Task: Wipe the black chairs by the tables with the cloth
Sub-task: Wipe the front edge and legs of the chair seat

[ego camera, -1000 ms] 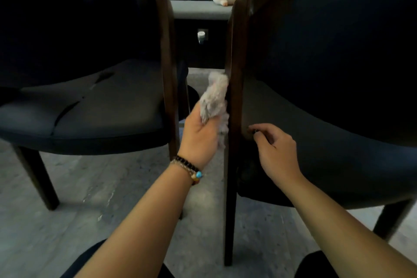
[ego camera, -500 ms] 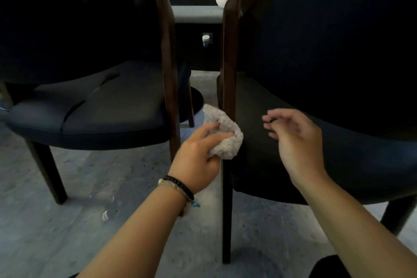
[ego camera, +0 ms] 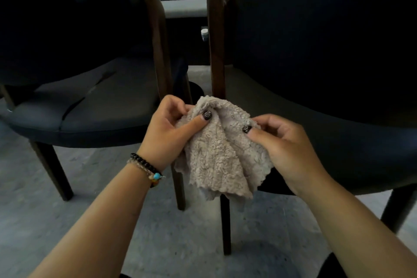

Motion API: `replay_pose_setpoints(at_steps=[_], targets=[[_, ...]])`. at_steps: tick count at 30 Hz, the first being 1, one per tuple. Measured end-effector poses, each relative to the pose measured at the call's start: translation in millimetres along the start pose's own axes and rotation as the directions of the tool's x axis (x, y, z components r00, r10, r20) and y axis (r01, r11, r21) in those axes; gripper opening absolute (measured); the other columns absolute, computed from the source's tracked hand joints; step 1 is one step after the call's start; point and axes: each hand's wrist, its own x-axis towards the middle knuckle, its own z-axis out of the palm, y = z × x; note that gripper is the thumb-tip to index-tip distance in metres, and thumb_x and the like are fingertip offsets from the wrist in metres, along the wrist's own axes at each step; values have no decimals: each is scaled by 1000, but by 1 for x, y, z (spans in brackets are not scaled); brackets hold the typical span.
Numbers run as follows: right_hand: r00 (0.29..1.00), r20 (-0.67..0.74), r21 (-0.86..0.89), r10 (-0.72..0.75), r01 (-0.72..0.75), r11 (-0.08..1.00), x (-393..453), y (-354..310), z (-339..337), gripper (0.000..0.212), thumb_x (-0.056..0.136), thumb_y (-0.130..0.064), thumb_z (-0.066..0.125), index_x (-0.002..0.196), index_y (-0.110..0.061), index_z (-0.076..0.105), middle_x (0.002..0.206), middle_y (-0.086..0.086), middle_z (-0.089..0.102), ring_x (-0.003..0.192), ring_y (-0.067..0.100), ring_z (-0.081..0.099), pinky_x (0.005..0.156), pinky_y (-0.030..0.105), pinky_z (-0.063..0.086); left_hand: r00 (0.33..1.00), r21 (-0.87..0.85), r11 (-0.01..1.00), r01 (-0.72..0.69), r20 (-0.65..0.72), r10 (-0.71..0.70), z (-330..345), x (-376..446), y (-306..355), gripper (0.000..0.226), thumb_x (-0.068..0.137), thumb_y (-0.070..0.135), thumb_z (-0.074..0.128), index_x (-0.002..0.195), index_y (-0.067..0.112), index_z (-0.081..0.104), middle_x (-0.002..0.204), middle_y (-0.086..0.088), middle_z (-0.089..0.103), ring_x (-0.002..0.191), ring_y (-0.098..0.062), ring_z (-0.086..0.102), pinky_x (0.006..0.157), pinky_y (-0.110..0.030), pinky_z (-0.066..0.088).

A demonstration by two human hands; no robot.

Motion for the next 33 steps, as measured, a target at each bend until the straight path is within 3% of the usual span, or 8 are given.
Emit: replay_pose_setpoints(at_steps=[6,11,14,16,19,23,29,33], targets=[[990,50,225,133,-140,964,-11,-7,-25,18,89,-13,61,80,-24,72,83,2,73,77,16,69,69,31,53,977,140,980,142,136,-161,33,-8,6,48,60,52,72,90,16,62,79,15,68,69,-8,64,60,-26,56],[992,91,233,92,-111,966,-26,-5,-44,19,90,-10,61,88,-23,74,88,5,75,77,16,70,65,23,56,929,92,976,199,300,-218,53,-17,4,39,72,29,69,100,2,67,90,3,72,84,-10,69,74,-21,56],[996,-43,68,82,-79,995,-34,8,-51,18,88,-14,65,89,-29,74,84,-4,75,77,8,71,66,21,54,955,128,977,170,225,-195,58,-17,5,23,81,11,70,97,-4,67,107,-15,68,98,-22,66,89,-31,54],[981,-190,-65,45,-58,996,-37,17,-59,14,85,-19,69,91,-31,73,85,-11,74,79,4,70,70,24,54,967,160,972,172,159,-197,57,-13,5,4,83,4,67,83,1,64,97,-14,65,87,-19,64,82,-31,54],[940,-329,-238,-89,9,971,-38,22,-70,17,82,-21,75,87,-36,69,83,-23,69,75,-4,65,61,9,49,974,262,952,156,119,-193,54,-12,6,11,85,8,67,77,9,60,71,-5,58,61,-10,55,55,-23,48],[846,-419,-441,-329,128,888,-38,17,-69,14,81,-16,77,88,-23,67,78,-18,64,78,-10,60,66,1,42,945,435,883,177,174,-275,56,-18,2,24,85,29,68,82,7,60,77,-12,65,68,-22,63,65,-36,55],[873,-59,-445,-484,411,795,-66,18,-21,17,81,-22,75,96,-19,66,90,-13,64,87,3,63,79,20,51,839,139,863,486,202,-505,71,-25,2,38,96,33,51,107,0,63,105,-21,67,100,-34,64,96,-56,47],[951,148,-164,-270,293,942,-73,28,-14,20,86,-20,65,105,-20,70,107,-15,67,108,5,61,92,21,48,830,-106,848,519,300,-470,72,-27,8,39,90,41,46,96,16,75,96,-6,74,92,-19,70,76,-30,57]])
